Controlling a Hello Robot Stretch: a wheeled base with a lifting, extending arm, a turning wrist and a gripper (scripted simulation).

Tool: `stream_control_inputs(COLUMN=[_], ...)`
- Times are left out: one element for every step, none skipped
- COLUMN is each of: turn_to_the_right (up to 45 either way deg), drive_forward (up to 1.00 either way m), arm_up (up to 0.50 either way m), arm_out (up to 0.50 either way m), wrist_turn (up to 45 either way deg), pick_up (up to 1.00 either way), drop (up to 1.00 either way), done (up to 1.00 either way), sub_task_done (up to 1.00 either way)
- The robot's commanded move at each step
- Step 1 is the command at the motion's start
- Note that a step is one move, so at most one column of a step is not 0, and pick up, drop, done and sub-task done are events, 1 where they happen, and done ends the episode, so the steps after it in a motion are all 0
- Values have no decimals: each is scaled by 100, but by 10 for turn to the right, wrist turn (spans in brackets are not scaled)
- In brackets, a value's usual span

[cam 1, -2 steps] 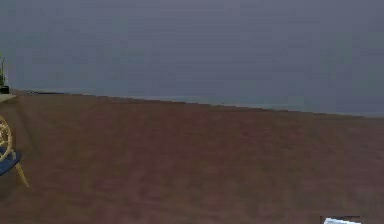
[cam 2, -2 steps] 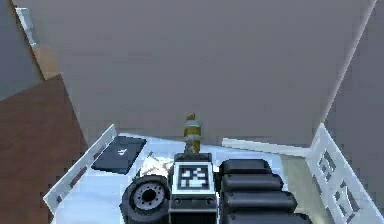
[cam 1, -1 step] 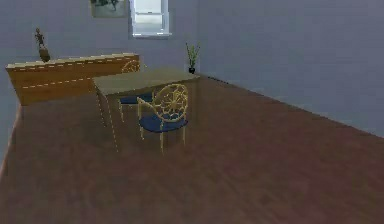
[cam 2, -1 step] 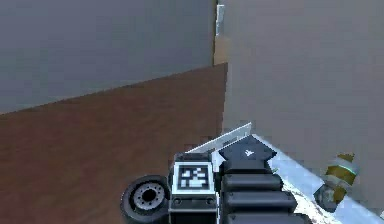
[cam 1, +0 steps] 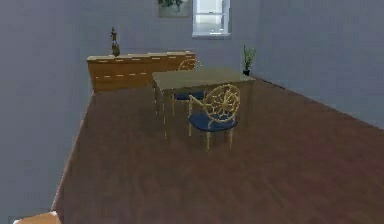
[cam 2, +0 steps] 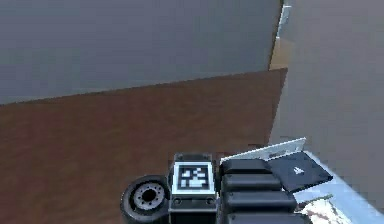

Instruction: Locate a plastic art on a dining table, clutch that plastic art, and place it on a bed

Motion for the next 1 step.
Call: stream_control_inputs(turn_to_the_right=[450], drive_forward=[0], arm_up=[0], arm_out=[0], wrist_turn=[0], pick_up=[0], drop=[0], done=[0], sub_task_done=[0])
